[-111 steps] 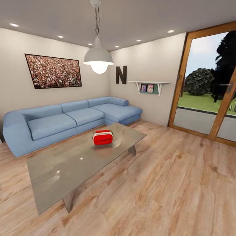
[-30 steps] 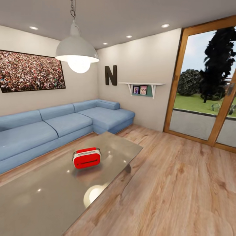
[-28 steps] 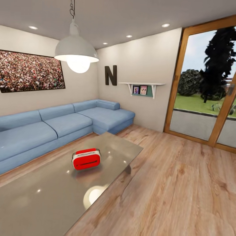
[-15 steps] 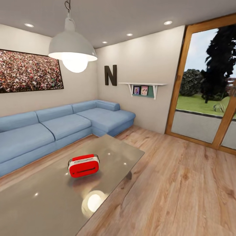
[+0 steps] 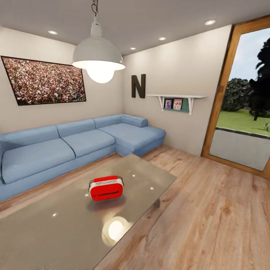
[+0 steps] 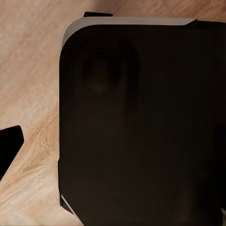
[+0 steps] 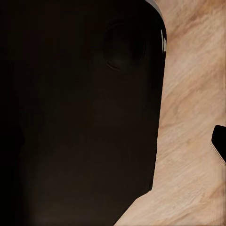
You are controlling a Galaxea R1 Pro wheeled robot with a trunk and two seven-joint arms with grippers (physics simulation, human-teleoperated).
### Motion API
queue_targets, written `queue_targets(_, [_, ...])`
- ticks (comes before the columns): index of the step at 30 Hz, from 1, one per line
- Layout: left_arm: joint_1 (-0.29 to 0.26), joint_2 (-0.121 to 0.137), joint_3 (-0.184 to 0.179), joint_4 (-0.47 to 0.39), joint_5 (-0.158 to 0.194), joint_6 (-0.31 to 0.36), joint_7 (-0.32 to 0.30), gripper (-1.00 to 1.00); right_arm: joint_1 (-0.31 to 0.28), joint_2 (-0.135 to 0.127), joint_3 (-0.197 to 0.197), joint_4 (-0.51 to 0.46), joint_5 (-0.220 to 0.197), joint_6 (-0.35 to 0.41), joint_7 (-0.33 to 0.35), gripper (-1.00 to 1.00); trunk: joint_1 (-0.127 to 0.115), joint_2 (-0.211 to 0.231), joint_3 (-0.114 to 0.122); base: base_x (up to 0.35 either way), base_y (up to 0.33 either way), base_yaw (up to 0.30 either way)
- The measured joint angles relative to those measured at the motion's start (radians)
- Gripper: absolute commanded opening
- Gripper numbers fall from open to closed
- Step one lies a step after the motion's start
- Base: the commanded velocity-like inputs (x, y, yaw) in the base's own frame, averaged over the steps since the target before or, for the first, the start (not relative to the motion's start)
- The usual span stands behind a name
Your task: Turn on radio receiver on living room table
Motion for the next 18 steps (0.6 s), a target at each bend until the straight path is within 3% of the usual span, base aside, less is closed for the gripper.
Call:
queue_targets(10, [0.0, -0.001, 0.0, 0.0, 0.0, 0.0, 0.0, 1.0, 0.0, 0.0, 0.0, 0.0, 0.0, 0.0, 0.0, 1.0, 0.0, 0.0, 0.0, 0.0, 0.0, 0.255])
queue_targets(18, [0.0, -0.001, 0.0, -0.001, 0.0, 0.0, 0.0, 1.0, 0.0, 0.0, 0.0, 0.0, 0.0, 0.002, 0.0, 1.0, 0.0, 0.0, 0.0, 0.0, 0.0, 0.043])
